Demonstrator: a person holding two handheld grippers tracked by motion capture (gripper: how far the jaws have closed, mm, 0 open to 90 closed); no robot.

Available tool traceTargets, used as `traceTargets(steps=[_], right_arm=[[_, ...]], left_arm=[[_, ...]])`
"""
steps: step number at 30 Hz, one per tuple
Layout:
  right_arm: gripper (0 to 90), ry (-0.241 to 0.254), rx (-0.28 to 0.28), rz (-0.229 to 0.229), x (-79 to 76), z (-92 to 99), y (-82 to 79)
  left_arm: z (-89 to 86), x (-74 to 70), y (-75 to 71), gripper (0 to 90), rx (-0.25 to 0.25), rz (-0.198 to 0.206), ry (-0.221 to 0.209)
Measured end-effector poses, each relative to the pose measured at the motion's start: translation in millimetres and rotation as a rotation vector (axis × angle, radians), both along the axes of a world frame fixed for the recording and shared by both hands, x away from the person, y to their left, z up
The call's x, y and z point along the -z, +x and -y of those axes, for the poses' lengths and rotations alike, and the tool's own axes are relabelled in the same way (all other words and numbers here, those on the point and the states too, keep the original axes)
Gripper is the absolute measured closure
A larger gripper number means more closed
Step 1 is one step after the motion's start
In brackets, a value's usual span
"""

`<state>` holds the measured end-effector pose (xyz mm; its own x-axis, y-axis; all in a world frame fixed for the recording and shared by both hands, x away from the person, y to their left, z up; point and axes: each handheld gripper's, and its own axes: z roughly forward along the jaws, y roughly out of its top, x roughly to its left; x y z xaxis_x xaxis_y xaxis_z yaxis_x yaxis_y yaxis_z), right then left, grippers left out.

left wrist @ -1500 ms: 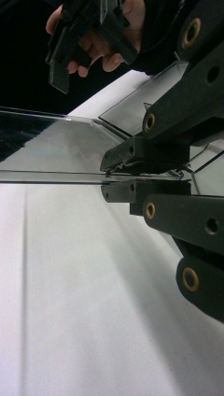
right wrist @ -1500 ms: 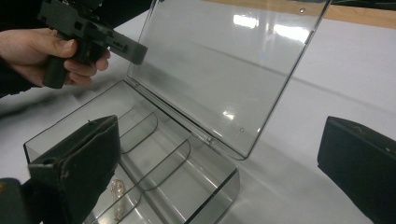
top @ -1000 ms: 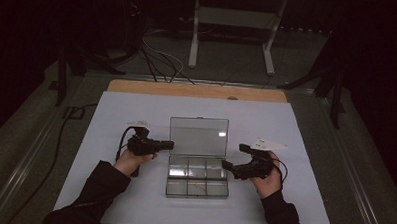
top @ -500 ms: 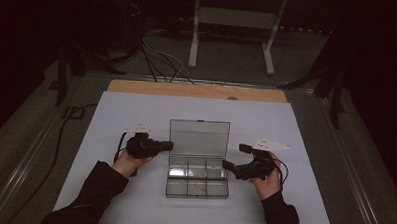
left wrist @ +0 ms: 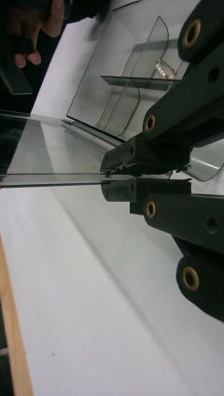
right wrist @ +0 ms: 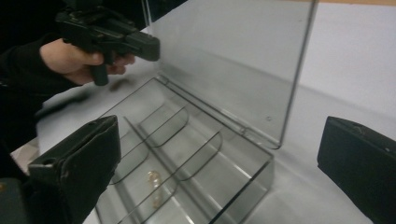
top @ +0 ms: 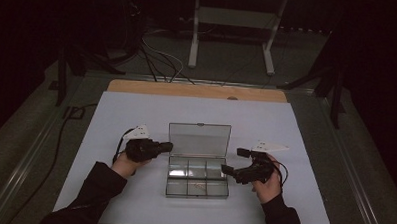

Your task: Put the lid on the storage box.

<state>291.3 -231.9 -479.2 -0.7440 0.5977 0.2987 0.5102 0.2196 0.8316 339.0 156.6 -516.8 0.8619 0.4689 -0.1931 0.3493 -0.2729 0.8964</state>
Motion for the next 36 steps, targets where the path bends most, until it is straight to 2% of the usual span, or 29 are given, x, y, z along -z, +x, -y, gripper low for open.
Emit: traceTargets(steps=[4, 7, 15, 17, 21, 24, 27, 31, 36], right_arm=[[0.0, 0.037, -0.020, -0.014, -2.2, 0.2, -2.9], [0.0, 0.047, -0.026, -0.024, -2.9, 0.4, -4.5], [1.7, 0.041, -0.012, -0.080, 1.0, -1.5, -5.0], [11.4, 0.043, 0.011, -0.086, 1.3, -0.6, -5.5], [18.2, 0.046, 0.020, -0.099, 2.0, 1.5, -5.3], [27.8, 0.044, 0.019, -0.106, 2.2, 2.3, -5.6], [39.4, 0.034, 0.015, -0.107, 2.9, 2.6, -5.7], [58.9, 0.054, 0.002, -0.128, 4.1, 5.8, -4.2], [68.4, 0.043, -0.001, -0.139, 4.8, 6.8, -2.7]], left_arm=[[-0.3, 0.1, -1.8, 86.9, 0.015, 0.035, 0.008], [-0.5, 0.1, -2.9, 87.0, 0.022, 0.058, 0.019], [-1.7, 1.3, -5.7, 87.2, 0.054, 0.121, 0.027], [-1.4, 1.3, -6.5, 87.2, 0.056, 0.136, 0.031], [-1.4, 1.2, -8.5, 87.2, 0.071, 0.177, 0.047], [-1.7, 1.4, -10.1, 87.2, 0.086, 0.203, 0.056], [-2.0, 1.4, -11.5, 87.1, 0.099, 0.231, 0.066], [-2.0, 1.5, -13.1, 87.0, 0.111, 0.260, 0.077], [-1.8, 1.4, -15.5, 86.9, 0.129, 0.308, 0.100]])
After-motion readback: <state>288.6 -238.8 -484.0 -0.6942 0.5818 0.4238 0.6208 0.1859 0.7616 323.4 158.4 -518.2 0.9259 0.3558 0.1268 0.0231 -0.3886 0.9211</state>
